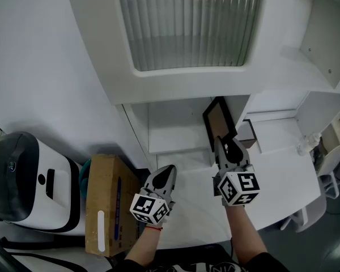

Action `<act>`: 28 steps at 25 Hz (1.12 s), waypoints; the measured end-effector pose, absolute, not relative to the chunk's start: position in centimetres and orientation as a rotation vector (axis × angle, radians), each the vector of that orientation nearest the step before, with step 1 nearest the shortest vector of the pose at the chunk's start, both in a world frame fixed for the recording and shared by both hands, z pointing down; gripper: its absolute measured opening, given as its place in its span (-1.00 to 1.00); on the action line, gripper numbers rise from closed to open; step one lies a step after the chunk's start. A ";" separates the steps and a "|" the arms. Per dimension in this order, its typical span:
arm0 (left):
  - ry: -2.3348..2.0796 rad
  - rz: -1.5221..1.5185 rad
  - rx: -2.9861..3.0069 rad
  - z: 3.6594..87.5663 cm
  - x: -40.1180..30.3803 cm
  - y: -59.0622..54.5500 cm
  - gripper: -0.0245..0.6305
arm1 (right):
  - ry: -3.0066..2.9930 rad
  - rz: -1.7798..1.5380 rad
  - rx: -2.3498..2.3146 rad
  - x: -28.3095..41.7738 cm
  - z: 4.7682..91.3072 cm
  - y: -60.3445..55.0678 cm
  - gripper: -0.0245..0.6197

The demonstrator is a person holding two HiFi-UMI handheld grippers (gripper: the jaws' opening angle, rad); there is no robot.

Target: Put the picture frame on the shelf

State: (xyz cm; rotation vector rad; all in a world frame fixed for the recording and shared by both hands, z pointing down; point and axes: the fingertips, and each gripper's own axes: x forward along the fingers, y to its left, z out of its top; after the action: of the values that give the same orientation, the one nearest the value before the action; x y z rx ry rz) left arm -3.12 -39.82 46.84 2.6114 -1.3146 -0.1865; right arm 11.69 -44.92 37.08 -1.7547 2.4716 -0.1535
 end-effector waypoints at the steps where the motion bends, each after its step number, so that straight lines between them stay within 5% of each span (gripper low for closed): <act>1: -1.313 -0.185 2.611 46.9 -3.1 -39.8 -0.91 | 2.475 -0.156 -1.753 11.7 37.2 -44.8 -0.65; 28: -1.295 -0.183 2.620 47.0 -2.8 -39.7 -0.90 | 2.535 -0.219 -1.734 12.1 40.1 -42.0 -0.60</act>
State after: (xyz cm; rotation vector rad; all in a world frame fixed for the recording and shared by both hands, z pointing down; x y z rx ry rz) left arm -2.75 -39.66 46.98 2.6197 -1.2954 -0.1826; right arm 12.07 -41.96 40.07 -1.7339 2.5354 -0.2189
